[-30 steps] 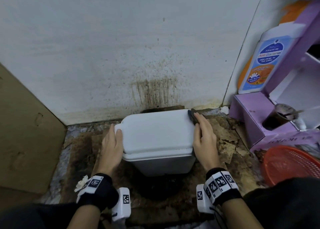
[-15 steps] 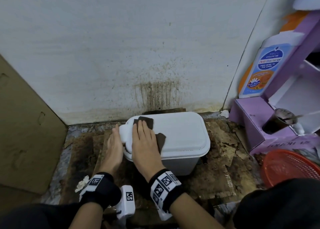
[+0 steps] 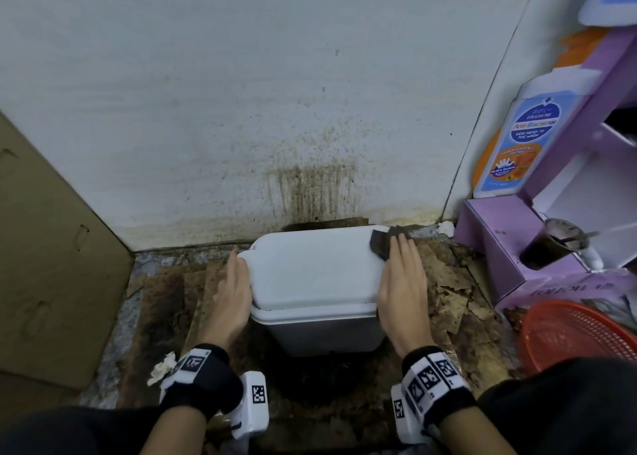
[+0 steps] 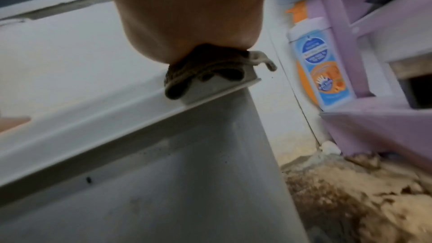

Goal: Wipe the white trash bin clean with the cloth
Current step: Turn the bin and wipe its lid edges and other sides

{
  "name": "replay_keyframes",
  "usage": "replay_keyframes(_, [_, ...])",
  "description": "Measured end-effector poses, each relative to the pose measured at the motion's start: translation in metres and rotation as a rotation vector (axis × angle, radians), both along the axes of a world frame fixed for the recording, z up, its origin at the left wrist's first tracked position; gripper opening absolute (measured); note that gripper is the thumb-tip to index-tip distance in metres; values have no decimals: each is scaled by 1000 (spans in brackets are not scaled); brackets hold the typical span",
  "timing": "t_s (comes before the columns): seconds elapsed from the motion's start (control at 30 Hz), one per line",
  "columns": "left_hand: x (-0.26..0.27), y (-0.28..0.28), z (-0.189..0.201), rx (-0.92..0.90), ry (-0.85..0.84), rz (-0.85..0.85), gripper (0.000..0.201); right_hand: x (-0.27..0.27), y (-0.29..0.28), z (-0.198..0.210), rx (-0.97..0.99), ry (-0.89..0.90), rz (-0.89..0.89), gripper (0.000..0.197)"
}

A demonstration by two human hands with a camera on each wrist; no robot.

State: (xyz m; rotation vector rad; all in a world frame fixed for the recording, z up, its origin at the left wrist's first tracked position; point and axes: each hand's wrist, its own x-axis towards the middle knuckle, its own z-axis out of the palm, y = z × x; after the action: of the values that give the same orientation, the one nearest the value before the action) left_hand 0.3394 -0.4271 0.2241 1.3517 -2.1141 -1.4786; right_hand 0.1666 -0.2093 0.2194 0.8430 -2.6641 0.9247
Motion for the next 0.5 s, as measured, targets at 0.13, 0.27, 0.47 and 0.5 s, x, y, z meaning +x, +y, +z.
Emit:
replay_keyframes(0.13, [1, -1, 1, 1, -12, -26, 65, -5, 0, -5, -309, -269, -92, 48])
replay_keyframes(0.27, [2, -3, 1, 4, -23, -49, 71, -7, 0, 0, -360, -344, -112, 47])
replay_keyframes(0.47, [1, 0, 9, 24, -16, -57, 71, -14, 10, -3, -297, -246, 74, 44])
replay_keyframes(0.5, [0, 1, 10, 23, -11, -55, 70, -15, 12, -3, -258, -216, 116, 45])
